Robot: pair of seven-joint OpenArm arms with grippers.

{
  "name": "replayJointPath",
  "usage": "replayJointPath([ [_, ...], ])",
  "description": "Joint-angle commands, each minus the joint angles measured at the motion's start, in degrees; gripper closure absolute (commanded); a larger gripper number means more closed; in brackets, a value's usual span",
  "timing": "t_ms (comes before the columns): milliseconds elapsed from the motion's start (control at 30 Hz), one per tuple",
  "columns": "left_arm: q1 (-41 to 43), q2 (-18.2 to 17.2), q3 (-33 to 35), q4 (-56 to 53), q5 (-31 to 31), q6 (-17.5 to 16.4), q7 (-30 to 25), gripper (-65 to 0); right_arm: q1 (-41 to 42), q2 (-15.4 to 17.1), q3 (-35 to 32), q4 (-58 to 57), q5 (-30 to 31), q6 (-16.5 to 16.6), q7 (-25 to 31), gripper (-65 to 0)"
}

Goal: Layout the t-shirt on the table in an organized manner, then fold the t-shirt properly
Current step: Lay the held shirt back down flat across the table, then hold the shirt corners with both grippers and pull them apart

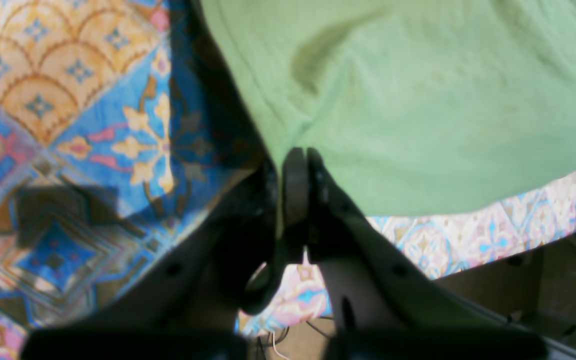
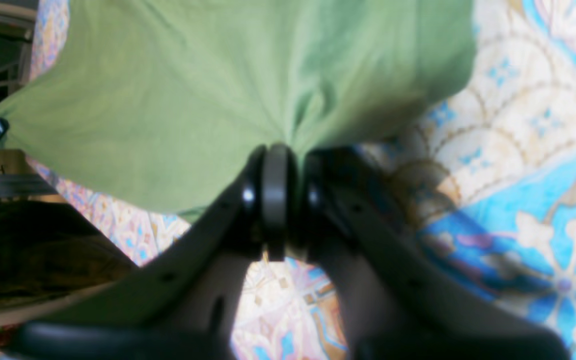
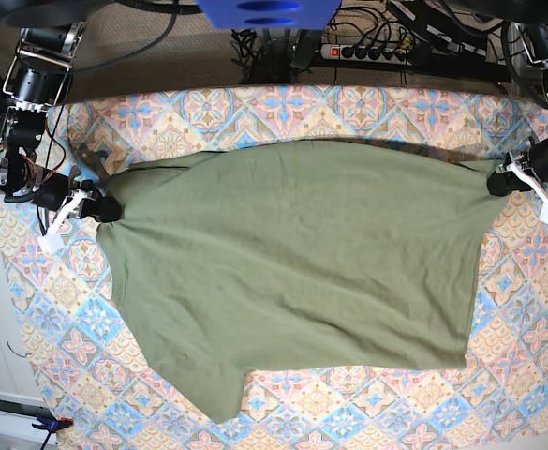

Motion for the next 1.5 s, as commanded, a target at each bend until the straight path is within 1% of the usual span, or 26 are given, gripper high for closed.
replayJointPath([
  [0,-0.2,-1.5,-0.6,0.9,-0.8,-0.3,-1.0,0.0,1.1,1.0,0.3,1.0,1.5,0.2,1.1,-10.6],
  [100,0.0,-1.5,-0.7,0.9,-0.8,-0.3,-1.1,0.0,1.1,1.1,0.3,1.0,1.5,0.2,0.7,-19.6],
  [200,-0.1,-1.5,-0.7,0.9,-0.8,-0.3,-1.1,0.0,0.8,1.2,0.1,1.5,1.5,0.1,0.5,-25.4],
  [267,-0.1,-1.5,-0.7,0.9,-0.8,-0.3,-1.1,0.0,-0.9,2.1,-0.1,3.4,1.3,0.1,0.5,-26.3],
  [467,0.1,-1.4,-0.7,0.9,-0.8,-0.3,-1.1,0.0,-8.8,4.5,0.3,14.5,1.3,0.1,0.5,-27.2],
  [567,0.1,-1.4,-0.7,0.9,-0.8,-0.3,-1.1,0.0,-12.1,4.8,0.3,16.7,1.2,0.1,0.8,-27.2],
  [667,0.1,-1.3,-0.7,0.8,-0.8,-0.4,-1.1,0.0,-14.1,4.8,0.0,16.3,1.1,0.1,1.1,-27.2],
  [733,0.1,-1.2,-0.7,0.8,-0.8,-0.4,-1.1,0.0,-14.3,4.8,-0.1,16.2,-1.4,0.1,1.1,-27.2],
  [800,0.1,-1.2,-0.6,0.8,-0.8,-0.4,-1.1,0.0,-14.4,4.7,-0.1,16.2,-6.3,0.1,1.1,-27.2],
  [833,0.1,-1.2,-0.6,0.8,-0.8,-0.4,-1.1,0.0,-14.4,4.1,-0.1,16.1,-8.4,0.1,1.1,-27.2],
  [933,0.1,-1.2,-0.6,0.8,-0.8,-0.4,-1.1,0.0,-14.1,-0.2,0.1,16.1,-13.7,0.1,1.1,-27.2],
  [1033,0.1,-1.2,-0.6,0.8,-1.0,-0.5,-1.1,0.0,-14.1,-3.6,-0.2,16.0,-14.9,0.1,1.1,-27.2],
  [1067,0.1,-1.2,-0.6,0.8,-1.0,-0.5,-1.1,0.0,-14.1,-4.3,-0.2,16.0,-14.9,0.1,1.1,-27.2],
  [1133,0.1,-1.2,-0.6,0.8,-1.0,-0.5,-1.1,0.0,-14.1,-5.0,-0.2,16.0,-14.9,0.1,1.1,-27.2],
  [1267,0.1,-1.2,-0.6,0.8,-1.0,-0.5,-1.1,0.0,-14.0,-5.0,-0.2,16.0,-15.0,0.1,1.3,-27.2],
  [1467,0.0,-1.2,-0.6,0.8,-1.0,-0.5,-1.1,0.0,-14.0,-5.0,-0.3,14.1,-15.0,0.1,4.2,-27.2],
])
